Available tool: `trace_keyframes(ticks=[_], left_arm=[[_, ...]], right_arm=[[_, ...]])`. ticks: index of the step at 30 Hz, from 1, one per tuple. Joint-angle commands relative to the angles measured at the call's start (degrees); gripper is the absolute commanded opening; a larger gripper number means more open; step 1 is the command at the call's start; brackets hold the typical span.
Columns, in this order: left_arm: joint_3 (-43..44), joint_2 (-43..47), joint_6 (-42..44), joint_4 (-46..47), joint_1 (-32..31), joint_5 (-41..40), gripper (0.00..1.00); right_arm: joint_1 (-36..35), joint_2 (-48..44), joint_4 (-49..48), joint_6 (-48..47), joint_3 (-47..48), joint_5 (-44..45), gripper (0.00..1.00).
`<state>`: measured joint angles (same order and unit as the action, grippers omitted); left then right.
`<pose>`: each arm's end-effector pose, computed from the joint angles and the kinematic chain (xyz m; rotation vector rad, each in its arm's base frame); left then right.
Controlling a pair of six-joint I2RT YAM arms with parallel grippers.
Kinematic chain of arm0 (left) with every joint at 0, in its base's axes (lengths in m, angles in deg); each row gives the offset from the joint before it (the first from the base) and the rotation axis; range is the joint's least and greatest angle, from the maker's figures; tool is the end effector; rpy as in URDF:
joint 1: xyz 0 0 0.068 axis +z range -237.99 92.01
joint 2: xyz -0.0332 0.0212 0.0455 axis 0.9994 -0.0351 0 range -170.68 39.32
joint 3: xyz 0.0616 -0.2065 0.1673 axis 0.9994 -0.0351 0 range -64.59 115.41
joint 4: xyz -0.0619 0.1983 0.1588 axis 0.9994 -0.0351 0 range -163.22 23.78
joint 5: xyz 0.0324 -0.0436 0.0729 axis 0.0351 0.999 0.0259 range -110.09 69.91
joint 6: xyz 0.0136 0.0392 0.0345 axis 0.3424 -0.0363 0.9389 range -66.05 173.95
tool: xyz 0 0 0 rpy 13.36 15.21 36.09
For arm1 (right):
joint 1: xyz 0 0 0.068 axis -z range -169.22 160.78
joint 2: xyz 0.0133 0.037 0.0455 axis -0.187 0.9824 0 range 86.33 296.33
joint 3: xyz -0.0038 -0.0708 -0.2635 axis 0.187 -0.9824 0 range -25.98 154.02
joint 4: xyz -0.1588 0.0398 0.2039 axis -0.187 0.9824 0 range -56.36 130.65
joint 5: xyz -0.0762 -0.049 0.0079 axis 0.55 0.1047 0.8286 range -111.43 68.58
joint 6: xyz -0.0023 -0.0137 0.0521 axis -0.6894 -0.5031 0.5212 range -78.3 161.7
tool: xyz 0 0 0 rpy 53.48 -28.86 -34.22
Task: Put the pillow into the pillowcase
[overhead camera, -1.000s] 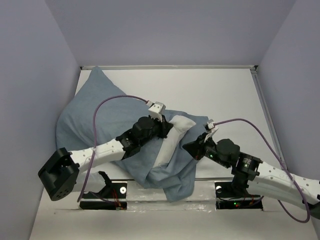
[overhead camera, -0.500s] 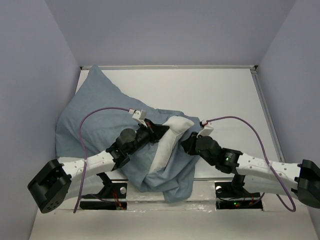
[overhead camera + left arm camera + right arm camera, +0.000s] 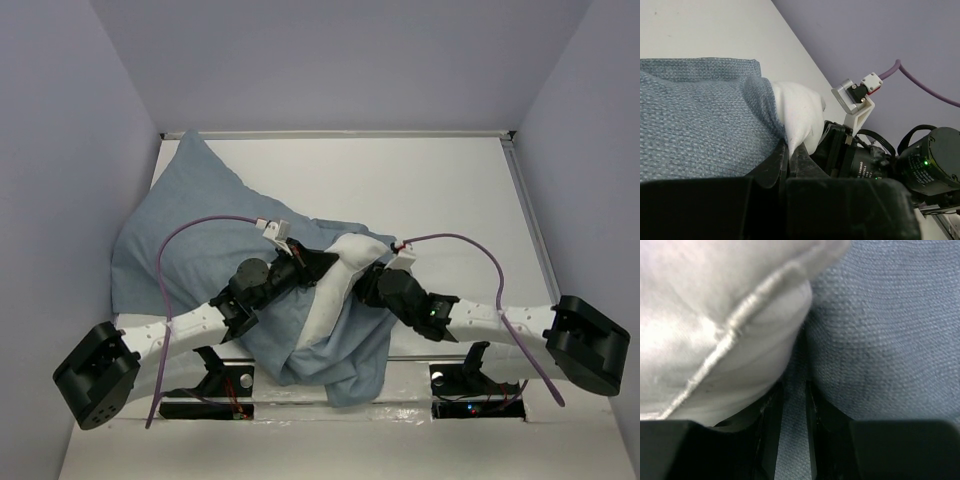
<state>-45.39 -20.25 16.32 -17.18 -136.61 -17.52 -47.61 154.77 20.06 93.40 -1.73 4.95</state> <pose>0.1444 -0.1662 0.2446 0.1882 1.5355 -1.2558 0.1350 0.1890 0.1774 0.1579 2.1145 0.7003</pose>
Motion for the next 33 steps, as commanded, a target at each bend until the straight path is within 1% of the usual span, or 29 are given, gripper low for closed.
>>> trace_keyframes(ticks=[1, 2, 3, 5, 8, 9, 10, 11, 12, 13, 14, 20, 21, 22, 23, 25, 26, 29, 30, 31, 32, 33], left_arm=[[-0.3, 1.7, -2.2, 6.9, -0.1, 2.4, 0.00], [-0.4, 1.7, -2.2, 6.9, -0.2, 2.5, 0.00], [-0.5, 1.7, -2.2, 6.8, -0.2, 2.4, 0.00], [-0.6, 1.5, -2.0, 6.7, -0.2, 2.6, 0.00], [-0.7, 1.2, -2.1, 6.9, -0.2, 3.0, 0.00], [-0.7, 1.2, -2.2, 7.2, -0.1, 3.1, 0.00], [-0.7, 1.3, -2.1, 7.1, -0.1, 3.2, 0.00], [-0.5, 1.3, -2.2, 7.1, -0.1, 3.2, 0.00], [-0.2, 1.4, -2.2, 7.1, -0.1, 3.5, 0.00], [-0.2, 1.4, -2.2, 7.1, -0.1, 3.7, 0.00], [-0.1, 1.3, -2.2, 7.1, -0.1, 3.7, 0.00], [0.0, 0.8, -2.7, 7.7, -0.1, 4.3, 0.00], [0.0, 0.8, -2.8, 7.7, -0.1, 4.3, 0.00], [-0.1, 0.9, -2.9, 7.7, -0.1, 4.3, 0.00], [0.0, 0.9, -2.9, 7.7, -0.1, 4.3, 0.00], [0.0, 1.0, -2.8, 7.7, -0.1, 4.3, 0.00], [0.0, 1.0, -2.6, 7.4, -0.1, 4.2, 0.00], [1.0, 0.9, -1.3, 5.0, -0.1, 3.0, 0.00], [1.4, 0.6, 0.5, 1.8, -0.1, 1.1, 0.00], [2.8, 0.5, 1.8, -0.1, -0.1, 0.0, 0.00], [3.8, 0.2, 3.4, -4.9, -0.1, -1.6, 0.00], [4.7, -0.2, 6.3, -7.7, -0.1, -5.9, 0.00]], right_arm=[[0.7, 1.3, -12.8, 0.1, -1.7, -0.1, 0.26], [0.7, 1.3, -13.8, -0.3, -2.0, -0.3, 0.23], [0.7, 1.3, -15.0, -0.7, -2.3, -0.4, 0.17], [0.7, 1.0, -17.6, -1.7, -3.2, -0.4, 0.00], [0.7, -0.9, -18.2, -1.9, -4.6, 0.5, 0.00], [0.7, -1.8, -18.1, -1.9, -4.9, 0.9, 0.06], [1.3, -1.8, -17.8, -1.8, -5.3, 0.8, 0.17], [1.3, -2.3, -16.9, -1.3, -5.4, 0.5, 0.29], [1.3, -2.9, -15.6, -1.0, -5.3, -0.5, 0.46], [1.3, -3.0, -15.4, -1.0, -5.4, -1.2, 0.49], [1.3, -3.0, -15.4, -0.5, -5.7, -1.8, 0.50], [1.3, 0.1, -16.6, -0.2, -4.2, -6.1, 0.48], [1.3, 0.6, -16.6, 0.1, -3.9, -6.2, 0.46], [1.3, 1.7, -16.6, 0.2, -3.5, -6.0, 0.41], [1.3, 2.0, -16.9, 0.5, -3.3, -5.8, 0.26], [1.3, 2.4, -17.0, 0.5, -3.4, -4.1, 0.10], [1.3, 2.0, -16.9, 0.4, -3.5, -3.5, 0.00], [1.3, -3.6, -17.7, -1.7, -6.0, -1.5, 0.00], [1.3, -5.8, -16.7, -2.3, -6.6, -0.2, 0.00], [1.3, -8.2, -14.4, -2.8, -6.8, 0.4, 0.00], [1.3, -14.2, -9.4, -4.4, -7.0, 1.0, 0.00], [1.3, -17.5, -6.7, -4.9, -7.0, 2.4, 0.00]])
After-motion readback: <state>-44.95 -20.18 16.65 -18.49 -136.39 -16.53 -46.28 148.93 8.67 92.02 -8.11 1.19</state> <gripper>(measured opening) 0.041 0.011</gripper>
